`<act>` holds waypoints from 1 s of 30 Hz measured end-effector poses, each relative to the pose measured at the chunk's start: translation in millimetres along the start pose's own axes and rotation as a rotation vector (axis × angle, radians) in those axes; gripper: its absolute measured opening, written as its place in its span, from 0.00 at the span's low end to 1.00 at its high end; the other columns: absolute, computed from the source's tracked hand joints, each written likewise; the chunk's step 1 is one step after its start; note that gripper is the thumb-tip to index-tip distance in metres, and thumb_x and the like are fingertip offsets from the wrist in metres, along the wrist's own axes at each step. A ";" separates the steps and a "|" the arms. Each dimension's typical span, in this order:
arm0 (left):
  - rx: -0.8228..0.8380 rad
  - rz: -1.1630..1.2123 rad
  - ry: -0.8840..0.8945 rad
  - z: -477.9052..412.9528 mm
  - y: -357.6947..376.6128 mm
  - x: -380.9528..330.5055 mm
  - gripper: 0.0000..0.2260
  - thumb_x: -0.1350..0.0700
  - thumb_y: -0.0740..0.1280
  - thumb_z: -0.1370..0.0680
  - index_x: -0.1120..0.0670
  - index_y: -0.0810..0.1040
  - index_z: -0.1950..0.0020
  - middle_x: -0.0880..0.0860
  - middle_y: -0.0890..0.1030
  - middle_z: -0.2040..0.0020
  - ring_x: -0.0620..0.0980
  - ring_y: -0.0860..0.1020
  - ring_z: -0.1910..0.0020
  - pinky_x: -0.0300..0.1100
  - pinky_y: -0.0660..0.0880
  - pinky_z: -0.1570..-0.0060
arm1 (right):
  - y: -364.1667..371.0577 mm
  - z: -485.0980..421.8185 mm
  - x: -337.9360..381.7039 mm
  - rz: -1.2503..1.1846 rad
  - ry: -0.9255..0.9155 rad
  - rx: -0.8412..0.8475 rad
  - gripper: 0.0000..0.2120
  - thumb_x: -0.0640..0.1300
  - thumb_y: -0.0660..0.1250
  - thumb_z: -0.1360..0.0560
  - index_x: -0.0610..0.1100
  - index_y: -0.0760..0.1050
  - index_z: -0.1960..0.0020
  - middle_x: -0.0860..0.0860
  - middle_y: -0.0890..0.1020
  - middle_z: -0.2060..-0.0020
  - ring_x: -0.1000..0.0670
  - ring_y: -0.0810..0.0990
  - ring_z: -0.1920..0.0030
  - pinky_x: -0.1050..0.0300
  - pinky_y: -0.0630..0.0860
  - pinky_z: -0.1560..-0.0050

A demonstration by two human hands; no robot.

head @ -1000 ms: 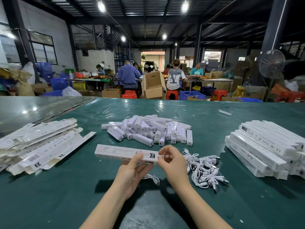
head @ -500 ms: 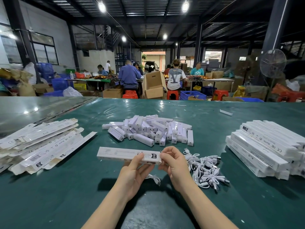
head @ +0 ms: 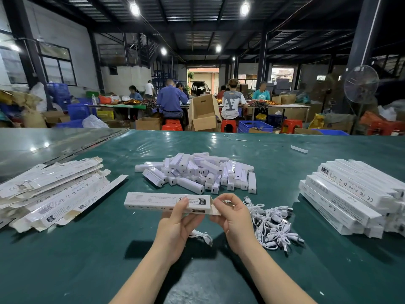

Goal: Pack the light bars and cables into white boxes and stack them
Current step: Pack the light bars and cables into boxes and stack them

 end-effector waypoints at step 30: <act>-0.127 -0.111 0.092 2.7 -0.2 8.5 0.03 0.66 0.64 0.24 0.59 0.74 0.53 0.59 0.80 0.53 0.55 0.80 0.55 0.39 0.80 0.64 | -2.2 3.4 -7.6 0.009 -0.044 -0.301 0.10 0.30 0.67 0.28 0.40 0.78 0.66 0.52 0.79 0.75 0.55 0.75 0.71 0.64 0.74 0.64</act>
Point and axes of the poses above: each hand's wrist, its own z-axis away from the middle knuckle, its own y-axis out of the palm, x = y × z, the point moved 5 cm from there along -z, towards the middle knuckle
